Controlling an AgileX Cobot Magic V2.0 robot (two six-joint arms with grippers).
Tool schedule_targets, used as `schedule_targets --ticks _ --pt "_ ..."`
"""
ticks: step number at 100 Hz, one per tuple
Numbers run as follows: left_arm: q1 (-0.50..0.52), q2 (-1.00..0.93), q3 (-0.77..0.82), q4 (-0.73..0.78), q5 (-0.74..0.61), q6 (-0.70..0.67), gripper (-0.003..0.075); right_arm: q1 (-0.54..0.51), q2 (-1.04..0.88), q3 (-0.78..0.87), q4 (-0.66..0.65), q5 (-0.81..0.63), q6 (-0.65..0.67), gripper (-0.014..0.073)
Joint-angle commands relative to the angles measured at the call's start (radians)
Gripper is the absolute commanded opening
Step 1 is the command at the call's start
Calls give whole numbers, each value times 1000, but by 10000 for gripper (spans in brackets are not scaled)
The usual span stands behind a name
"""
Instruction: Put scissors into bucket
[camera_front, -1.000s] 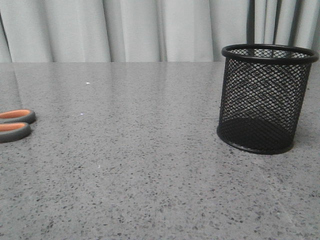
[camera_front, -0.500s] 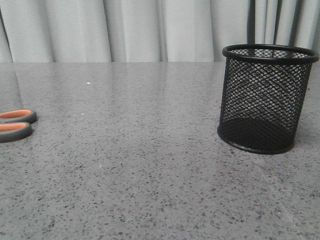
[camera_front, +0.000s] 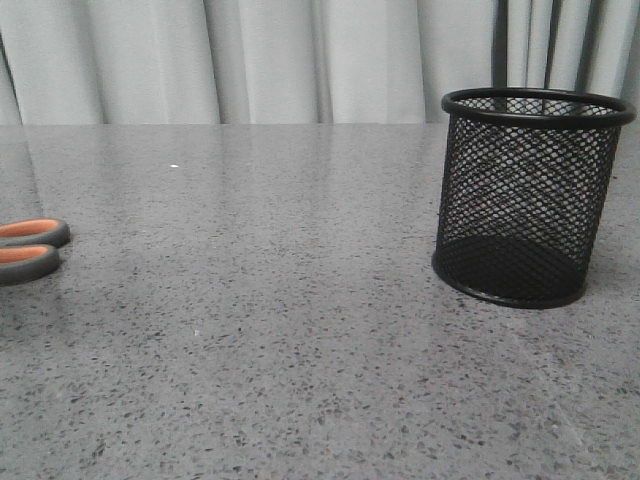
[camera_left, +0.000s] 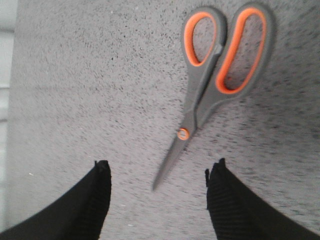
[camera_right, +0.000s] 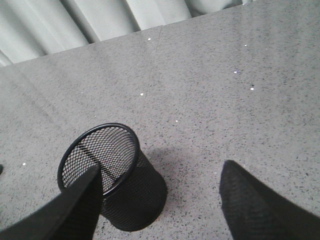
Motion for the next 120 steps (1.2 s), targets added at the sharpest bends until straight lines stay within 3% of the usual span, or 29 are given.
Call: schedule_targets --ticks 1,25,50,68,120 --pt "-14 87 -59 110 -7 51 388 8 13 -35 16 -61 -22 451" --pt "70 265 -184 -69 26 340 365 13 13 -35 16 -41 -41 451" --pt "307 329 -316 -474 87 684 368 43 13 -35 -29 -39 -49 451" --pt "374 383 -326 -658 144 858 370 63 13 -35 -75 -41 -49 451" --pt "375 534 -326 -624 131 875 369 65 13 -35 -77 -39 -49 451"
